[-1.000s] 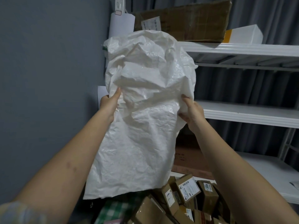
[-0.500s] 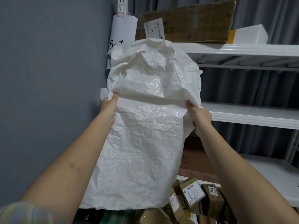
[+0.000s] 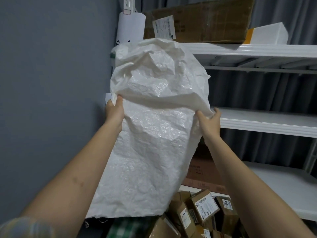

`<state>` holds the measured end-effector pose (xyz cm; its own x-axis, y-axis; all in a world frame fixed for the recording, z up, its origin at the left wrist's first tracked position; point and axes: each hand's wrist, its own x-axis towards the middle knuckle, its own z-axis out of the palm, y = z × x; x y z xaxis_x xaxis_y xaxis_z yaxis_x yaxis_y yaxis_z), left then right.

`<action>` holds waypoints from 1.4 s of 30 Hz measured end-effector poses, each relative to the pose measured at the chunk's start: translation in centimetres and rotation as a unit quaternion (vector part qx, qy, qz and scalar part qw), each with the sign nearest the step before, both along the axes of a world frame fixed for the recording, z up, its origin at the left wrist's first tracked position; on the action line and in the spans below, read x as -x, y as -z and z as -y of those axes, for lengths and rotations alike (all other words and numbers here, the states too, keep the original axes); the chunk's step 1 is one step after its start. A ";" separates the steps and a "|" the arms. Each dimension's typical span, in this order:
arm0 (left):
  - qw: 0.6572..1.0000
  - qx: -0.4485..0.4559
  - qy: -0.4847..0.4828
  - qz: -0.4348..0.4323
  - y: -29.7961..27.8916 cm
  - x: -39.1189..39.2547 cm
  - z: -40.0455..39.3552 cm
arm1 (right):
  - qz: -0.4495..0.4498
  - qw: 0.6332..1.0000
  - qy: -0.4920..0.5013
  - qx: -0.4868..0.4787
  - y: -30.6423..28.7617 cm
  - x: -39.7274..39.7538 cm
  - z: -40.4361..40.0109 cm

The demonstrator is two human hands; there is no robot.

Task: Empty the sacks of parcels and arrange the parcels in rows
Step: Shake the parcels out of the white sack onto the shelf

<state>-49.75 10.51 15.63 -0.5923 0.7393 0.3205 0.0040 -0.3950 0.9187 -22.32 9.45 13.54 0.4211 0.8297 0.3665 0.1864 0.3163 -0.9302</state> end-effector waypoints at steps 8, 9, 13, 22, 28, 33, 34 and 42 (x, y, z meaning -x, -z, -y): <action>0.999 0.014 0.008 0.049 -1.6 0.7 -1.0 | -0.063 0.992 -0.096 -0.046 -2.3 0.2 -1.4; 0.999 0.019 0.010 0.049 -1.6 0.9 -1.0 | -0.048 0.993 -0.104 -0.032 -2.5 0.1 -1.4; 0.997 0.002 0.033 0.076 -1.6 1.2 -1.0 | -0.009 0.975 -0.218 0.039 -2.8 -0.3 -0.8; 0.999 -0.035 0.012 0.012 -1.8 1.4 -0.3 | 0.132 0.982 -0.051 -0.124 -3.6 1.4 -0.3; 0.996 -0.034 0.004 -0.083 -1.4 0.3 0.3 | 0.337 0.922 -0.024 -0.190 -6.0 3.7 1.1; 0.993 -0.034 0.060 -0.099 0.7 1.2 1.0 | 0.338 0.933 0.019 -0.119 -6.5 2.6 0.2; 0.992 -0.031 0.066 -0.105 1.3 1.4 1.1 | 0.312 0.945 -0.012 -0.101 -6.6 2.3 0.1; 0.939 0.072 0.078 -0.327 3.9 4.2 2.2 | 0.176 0.971 -0.031 -0.161 -4.7 2.2 -0.1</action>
<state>-53.92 8.26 11.78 -0.1837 0.8647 0.4674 0.5386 -0.3092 0.7837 -24.49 9.51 18.25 0.1753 0.6681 0.7231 0.4465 0.6006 -0.6632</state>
